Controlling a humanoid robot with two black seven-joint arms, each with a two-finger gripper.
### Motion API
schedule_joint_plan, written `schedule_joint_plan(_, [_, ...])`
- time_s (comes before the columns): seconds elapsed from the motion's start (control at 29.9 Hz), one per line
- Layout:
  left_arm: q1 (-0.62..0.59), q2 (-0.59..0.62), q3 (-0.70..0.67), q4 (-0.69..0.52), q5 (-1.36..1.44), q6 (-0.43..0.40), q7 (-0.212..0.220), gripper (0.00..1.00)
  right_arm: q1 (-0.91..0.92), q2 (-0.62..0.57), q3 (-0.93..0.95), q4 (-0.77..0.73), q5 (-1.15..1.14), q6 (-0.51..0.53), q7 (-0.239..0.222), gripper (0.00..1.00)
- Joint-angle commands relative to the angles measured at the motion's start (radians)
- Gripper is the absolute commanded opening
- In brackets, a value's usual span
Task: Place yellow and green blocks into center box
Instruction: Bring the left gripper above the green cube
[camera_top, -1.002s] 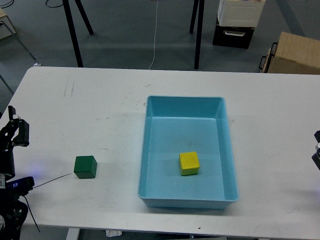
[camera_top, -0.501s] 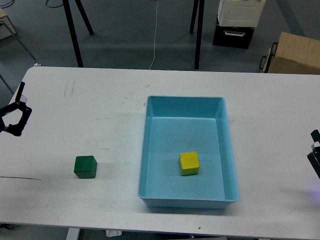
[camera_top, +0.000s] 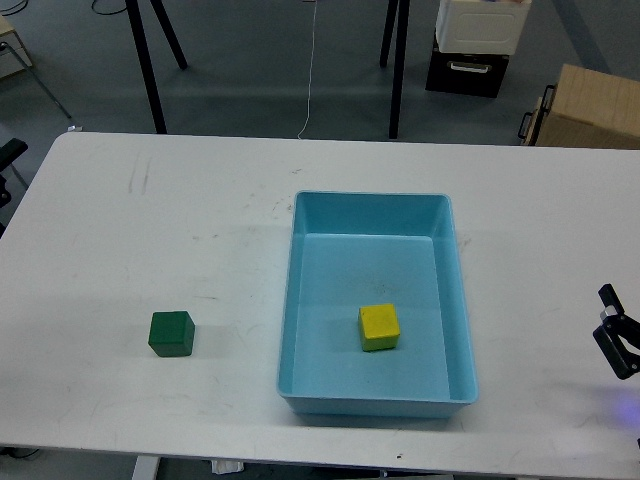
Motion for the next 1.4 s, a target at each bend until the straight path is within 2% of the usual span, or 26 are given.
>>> schedule_joint_plan(0.0, [-0.370, -0.022, 0.382, 0.065, 0.049, 0.000, 0.003, 1.00, 0.001, 0.000, -0.003, -0.020, 0.000, 0.000, -0.002, 1.00])
schedule_joint_plan(0.1, [-0.672, -0.087, 0.695, 0.135, 0.049, 0.000, 0.028, 1.00, 0.006, 0.008, -0.029, -0.048, -0.001, 0.000, -0.002, 1.00])
schedule_joint_plan(0.2, [-0.897, -0.144, 0.985, 0.157, 0.050, 0.000, 0.043, 1.00, 0.015, 0.009, -0.051, -0.057, -0.001, 0.000, 0.000, 1.00])
schedule_joint_plan(0.3, [-1.084, -0.220, 1.234, 0.160, 0.061, 0.000, 0.081, 1.00, 0.015, 0.011, -0.051, -0.057, -0.001, 0.000, 0.000, 1.00])
schedule_joint_plan(0.43, [-1.241, -0.289, 1.458, 0.150, 0.111, 0.000, 0.112, 1.00, 0.015, 0.011, -0.049, -0.057, -0.001, 0.000, 0.000, 1.00])
schedule_joint_plan(0.57, [-1.428, -0.360, 1.685, 0.122, 0.202, 0.000, 0.114, 1.00, 0.014, 0.015, -0.052, -0.058, -0.001, 0.000, 0.000, 1.00])
schedule_joint_plan(0.67, [-1.544, -0.478, 1.846, 0.120, 0.234, 0.000, 0.112, 1.00, 0.015, 0.038, -0.052, -0.063, -0.001, 0.000, 0.000, 1.00])
schedule_joint_plan(0.8, [-1.569, -0.617, 1.966, 0.122, 0.236, 0.000, 0.111, 1.00, 0.015, 0.041, -0.051, -0.069, -0.001, 0.000, 0.000, 1.00])
schedule_joint_plan(1.0, [-1.556, -0.702, 1.986, 0.133, 0.241, 0.000, 0.111, 1.00, 0.017, 0.040, -0.040, -0.103, -0.001, 0.000, 0.000, 1.00])
schedule_joint_plan(1.37, [-1.391, -0.734, 1.953, 0.281, 0.239, 0.000, 0.100, 1.00, 0.032, 0.040, -0.048, -0.115, -0.001, 0.000, 0.000, 1.00])
